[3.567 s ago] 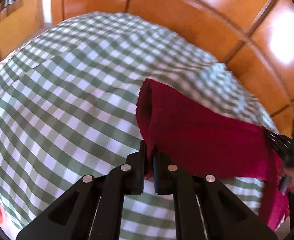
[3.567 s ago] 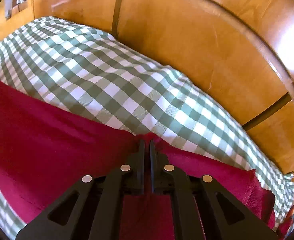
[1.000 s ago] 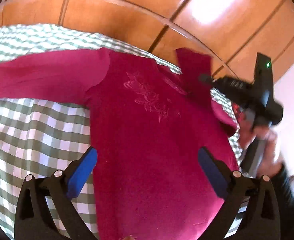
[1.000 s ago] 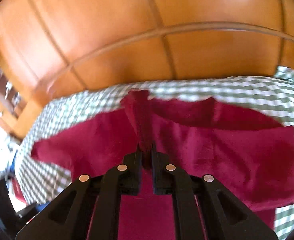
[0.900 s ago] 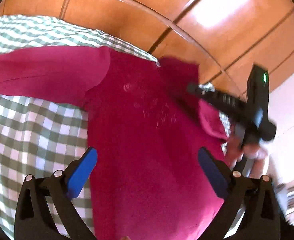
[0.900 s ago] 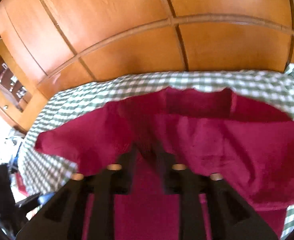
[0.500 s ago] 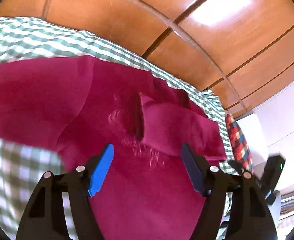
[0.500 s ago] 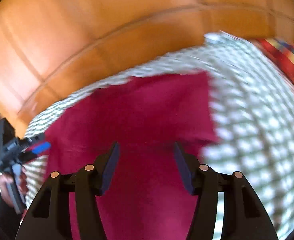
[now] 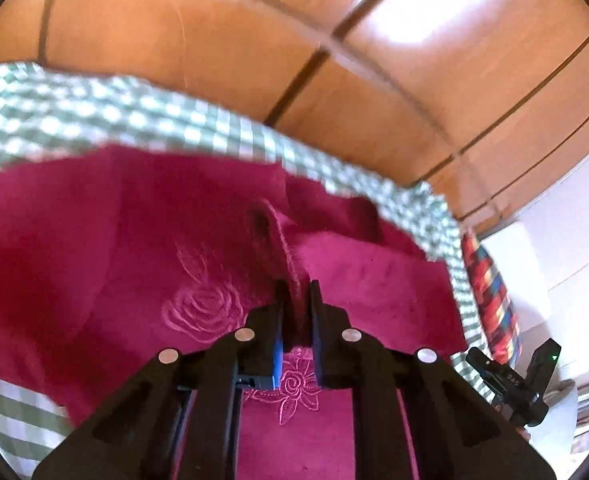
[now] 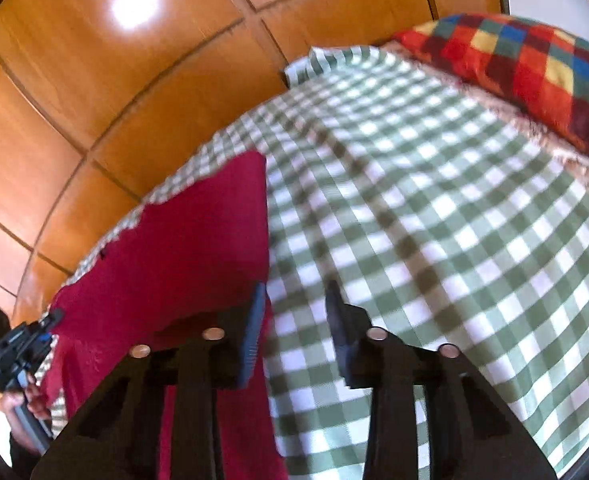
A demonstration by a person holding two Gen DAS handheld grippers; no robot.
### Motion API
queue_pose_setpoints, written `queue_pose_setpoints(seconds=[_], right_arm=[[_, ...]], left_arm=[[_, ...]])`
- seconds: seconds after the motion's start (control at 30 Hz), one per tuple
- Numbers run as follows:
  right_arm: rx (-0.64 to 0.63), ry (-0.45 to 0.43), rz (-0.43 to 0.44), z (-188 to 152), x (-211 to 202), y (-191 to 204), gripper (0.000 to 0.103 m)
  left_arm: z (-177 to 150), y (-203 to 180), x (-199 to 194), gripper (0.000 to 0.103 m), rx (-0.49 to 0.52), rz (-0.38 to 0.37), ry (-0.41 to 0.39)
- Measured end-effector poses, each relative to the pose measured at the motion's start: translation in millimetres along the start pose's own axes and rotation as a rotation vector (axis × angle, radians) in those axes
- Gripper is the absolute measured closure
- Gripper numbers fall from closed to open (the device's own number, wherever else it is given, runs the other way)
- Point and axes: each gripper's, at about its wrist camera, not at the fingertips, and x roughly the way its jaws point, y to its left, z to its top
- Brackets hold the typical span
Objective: Fold small clothes
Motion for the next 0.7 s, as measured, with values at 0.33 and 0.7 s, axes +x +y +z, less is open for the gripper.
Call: queue_pose_setpoints(seconds=[0.33,0.7], right_arm=[[-0.234,0.169,-0.067,-4,75,74,0.073],[-0.36,0.074,-0.009,-44,19,102,0.053]], left_arm=[[-15,25,15,0.087,0.042,0.194,0.051],[-52,68,-70,0.03,-0.123,0.072,-0.099]])
